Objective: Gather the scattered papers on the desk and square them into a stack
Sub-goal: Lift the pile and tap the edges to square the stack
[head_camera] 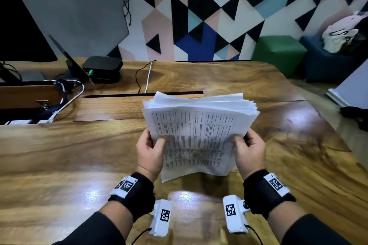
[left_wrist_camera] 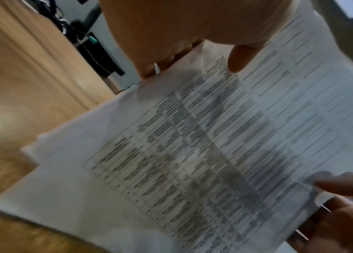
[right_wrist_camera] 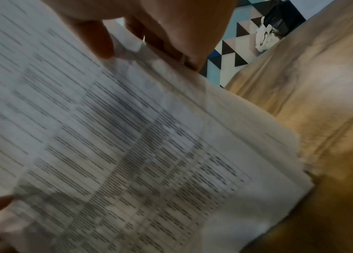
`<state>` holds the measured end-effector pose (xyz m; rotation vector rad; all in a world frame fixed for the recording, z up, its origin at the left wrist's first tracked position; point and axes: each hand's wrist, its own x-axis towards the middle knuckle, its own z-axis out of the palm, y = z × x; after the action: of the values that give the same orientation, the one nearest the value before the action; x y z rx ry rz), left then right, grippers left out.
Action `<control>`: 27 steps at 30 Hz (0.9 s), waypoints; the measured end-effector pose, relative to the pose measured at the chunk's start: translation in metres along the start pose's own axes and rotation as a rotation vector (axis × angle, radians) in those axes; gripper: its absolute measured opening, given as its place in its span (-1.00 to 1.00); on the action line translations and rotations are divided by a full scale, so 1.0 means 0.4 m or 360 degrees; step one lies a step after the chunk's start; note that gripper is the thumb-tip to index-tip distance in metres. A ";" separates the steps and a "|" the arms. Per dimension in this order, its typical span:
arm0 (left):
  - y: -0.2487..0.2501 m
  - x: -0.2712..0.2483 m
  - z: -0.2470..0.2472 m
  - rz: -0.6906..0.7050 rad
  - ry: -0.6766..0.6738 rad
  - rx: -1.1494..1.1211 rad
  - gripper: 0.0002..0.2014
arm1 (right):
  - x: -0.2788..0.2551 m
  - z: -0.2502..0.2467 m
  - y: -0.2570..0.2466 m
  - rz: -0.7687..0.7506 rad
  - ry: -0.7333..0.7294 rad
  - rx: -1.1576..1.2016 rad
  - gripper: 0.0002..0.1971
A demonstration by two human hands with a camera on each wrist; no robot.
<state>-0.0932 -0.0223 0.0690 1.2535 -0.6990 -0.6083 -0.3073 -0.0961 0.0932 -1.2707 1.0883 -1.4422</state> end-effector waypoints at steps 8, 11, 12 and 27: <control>-0.014 -0.032 0.023 -0.0103 0.0051 -0.0067 -0.89 | -0.011 0.031 0.021 0.0133 0.0048 -0.0106 -0.83; 0.014 -0.035 0.020 -0.0005 0.0055 -0.0145 -0.91 | -0.019 0.034 -0.005 0.0000 0.0077 -0.0058 -0.85; 0.022 -0.035 0.016 0.0033 0.0040 -0.0143 -0.94 | -0.024 0.031 -0.012 -0.0023 0.0066 -0.0033 -0.87; 0.024 -0.066 0.047 -0.0046 -0.0032 -0.0161 -0.89 | -0.049 -0.017 -0.014 -0.0020 0.0153 0.0056 -0.69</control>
<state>-0.1243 -0.0124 0.0776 1.1666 -0.6602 -0.6729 -0.3130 -0.0754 0.0942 -1.1959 1.1153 -1.5386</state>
